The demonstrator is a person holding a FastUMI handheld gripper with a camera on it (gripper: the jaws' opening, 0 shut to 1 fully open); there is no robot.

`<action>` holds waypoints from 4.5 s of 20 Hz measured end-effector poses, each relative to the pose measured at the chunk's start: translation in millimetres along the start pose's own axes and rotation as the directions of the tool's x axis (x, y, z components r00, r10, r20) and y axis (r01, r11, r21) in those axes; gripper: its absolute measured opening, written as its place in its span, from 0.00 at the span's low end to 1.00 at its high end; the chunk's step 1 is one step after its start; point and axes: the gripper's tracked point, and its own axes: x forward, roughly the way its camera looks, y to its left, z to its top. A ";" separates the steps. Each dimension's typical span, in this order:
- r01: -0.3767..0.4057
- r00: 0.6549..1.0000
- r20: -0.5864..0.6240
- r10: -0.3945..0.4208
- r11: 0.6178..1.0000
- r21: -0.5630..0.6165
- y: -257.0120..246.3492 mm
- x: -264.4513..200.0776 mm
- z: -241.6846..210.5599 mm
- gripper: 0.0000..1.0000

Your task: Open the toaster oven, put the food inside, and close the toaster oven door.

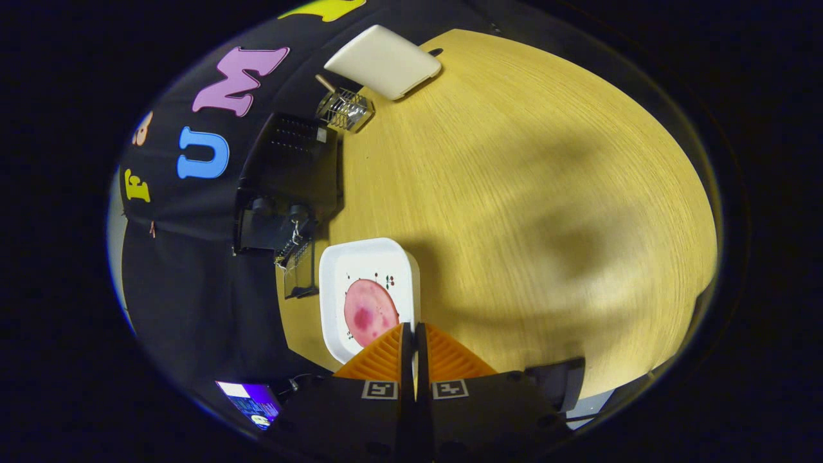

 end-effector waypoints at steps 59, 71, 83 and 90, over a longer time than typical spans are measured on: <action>-0.315 0.841 0.528 -0.114 0.691 0.650 318.5 269.5 70.5 0.46; -0.287 0.846 0.531 -0.031 0.813 0.506 307.3 218.6 35.1 0.97; 0.124 0.930 0.364 -0.054 0.977 -0.171 318.1 181.6 -47.0 0.98; 0.284 0.938 0.307 -0.162 0.866 -0.412 287.5 198.9 -95.8 0.99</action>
